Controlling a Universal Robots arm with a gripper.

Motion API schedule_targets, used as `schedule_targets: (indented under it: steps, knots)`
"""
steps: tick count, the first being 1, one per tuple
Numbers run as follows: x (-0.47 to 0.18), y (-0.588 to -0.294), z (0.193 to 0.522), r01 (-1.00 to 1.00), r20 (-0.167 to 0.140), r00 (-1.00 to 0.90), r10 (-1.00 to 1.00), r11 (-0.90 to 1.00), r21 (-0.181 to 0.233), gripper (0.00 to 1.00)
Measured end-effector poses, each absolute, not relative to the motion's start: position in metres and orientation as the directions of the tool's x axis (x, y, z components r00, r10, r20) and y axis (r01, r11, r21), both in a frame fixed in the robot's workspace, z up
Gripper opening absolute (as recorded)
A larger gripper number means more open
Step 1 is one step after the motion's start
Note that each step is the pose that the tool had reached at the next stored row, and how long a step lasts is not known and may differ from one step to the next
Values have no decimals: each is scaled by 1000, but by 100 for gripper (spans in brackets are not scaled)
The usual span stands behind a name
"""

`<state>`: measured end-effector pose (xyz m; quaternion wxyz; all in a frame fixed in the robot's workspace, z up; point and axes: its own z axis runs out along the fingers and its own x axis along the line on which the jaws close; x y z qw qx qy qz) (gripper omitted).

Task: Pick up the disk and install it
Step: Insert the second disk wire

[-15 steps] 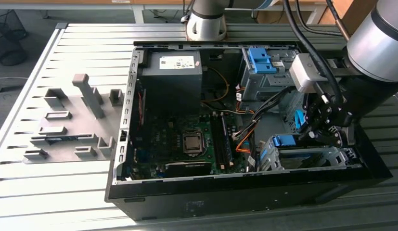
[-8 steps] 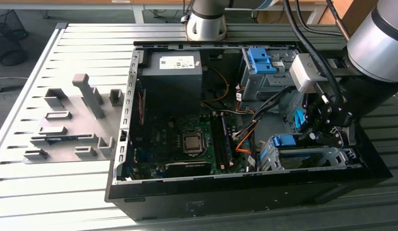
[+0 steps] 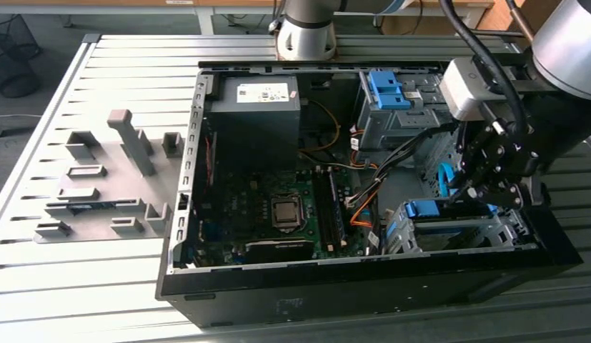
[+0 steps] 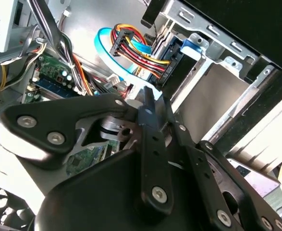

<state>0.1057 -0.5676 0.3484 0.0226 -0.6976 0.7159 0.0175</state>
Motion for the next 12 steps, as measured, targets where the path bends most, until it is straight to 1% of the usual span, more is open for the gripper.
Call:
schedule_targets:
  steps: [1,3,12]
  knots:
    - [106,-568,348,-1000,-57,-26,-998,26,-6,22]
    - [106,-568,348,-1000,-57,-26,-998,26,-6,11]
    - [106,-568,349,-1000,-57,-26,-998,26,-6,11]
